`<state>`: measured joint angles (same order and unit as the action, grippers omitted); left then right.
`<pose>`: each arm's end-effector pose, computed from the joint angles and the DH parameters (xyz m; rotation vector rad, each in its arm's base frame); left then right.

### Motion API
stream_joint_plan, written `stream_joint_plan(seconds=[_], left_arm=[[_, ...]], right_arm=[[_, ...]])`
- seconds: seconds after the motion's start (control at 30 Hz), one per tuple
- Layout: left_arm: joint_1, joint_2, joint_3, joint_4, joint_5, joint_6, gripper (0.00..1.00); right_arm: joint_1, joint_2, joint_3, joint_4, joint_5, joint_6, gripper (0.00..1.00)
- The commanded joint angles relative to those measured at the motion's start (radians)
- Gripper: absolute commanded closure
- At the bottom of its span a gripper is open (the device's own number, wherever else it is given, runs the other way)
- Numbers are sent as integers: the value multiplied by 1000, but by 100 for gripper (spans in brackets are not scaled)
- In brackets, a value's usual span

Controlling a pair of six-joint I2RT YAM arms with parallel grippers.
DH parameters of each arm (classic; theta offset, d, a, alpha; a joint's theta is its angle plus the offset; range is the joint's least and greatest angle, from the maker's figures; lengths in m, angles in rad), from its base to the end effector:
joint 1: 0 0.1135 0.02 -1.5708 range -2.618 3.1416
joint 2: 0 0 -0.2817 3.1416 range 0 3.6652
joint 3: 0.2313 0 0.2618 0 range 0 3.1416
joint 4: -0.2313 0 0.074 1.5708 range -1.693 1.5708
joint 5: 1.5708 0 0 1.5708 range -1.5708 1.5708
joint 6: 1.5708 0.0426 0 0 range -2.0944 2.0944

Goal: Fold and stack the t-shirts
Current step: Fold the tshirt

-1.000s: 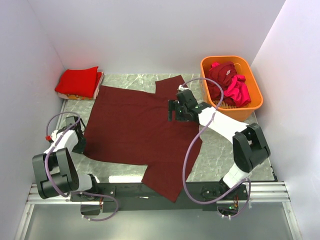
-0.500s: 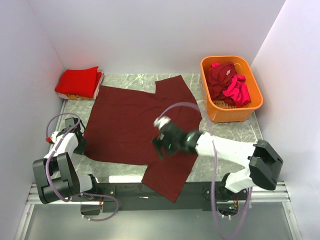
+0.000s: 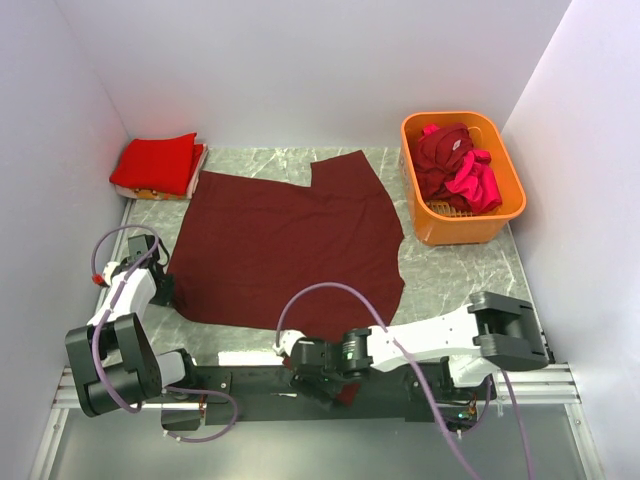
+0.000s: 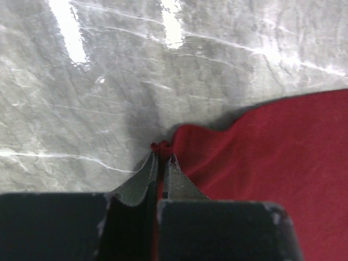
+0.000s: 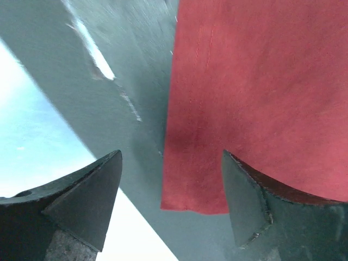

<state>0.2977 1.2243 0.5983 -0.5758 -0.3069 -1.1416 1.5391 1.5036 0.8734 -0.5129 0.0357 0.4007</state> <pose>0.1944 0.0731 0.1709 -1.8226 1.9623 0.1731 0.0107 0.2905 0.1868 -1.5170 2.3913 0.4787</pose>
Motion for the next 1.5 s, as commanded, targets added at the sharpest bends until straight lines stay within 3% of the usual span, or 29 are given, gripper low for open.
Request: stream_joint_plan(seconds=[0.0,0.27,0.43,0.53,0.57,0.67,0.87,1.13,1.47], left_arm=[[0,-28,0,24,22,3,99],[0,-42,-11,17,20,8,99],[1,-55,-9,11,17,2,99],[0,-63,-9,5,11,0,99],[1,-65,-9,4,11,0,99],[1,-69,-6,-2,17,3,99],[1,-112,0,-27,37,2,99],[1,-151,32,-73,55,-7,99],[0,-66,113,-82,92,-14,99]], right_arm=[[10,26,-16,-23,1,32,22],[10,64,2,-52,-17,38,33],[9,92,18,-67,-33,35,50],[6,104,27,-70,-33,41,74],[7,99,26,-70,-30,44,88],[4,70,25,-87,28,70,100],[-60,-25,91,-226,302,156,100],[-307,-221,110,-194,351,109,100],[-543,-204,232,-122,377,-42,100]])
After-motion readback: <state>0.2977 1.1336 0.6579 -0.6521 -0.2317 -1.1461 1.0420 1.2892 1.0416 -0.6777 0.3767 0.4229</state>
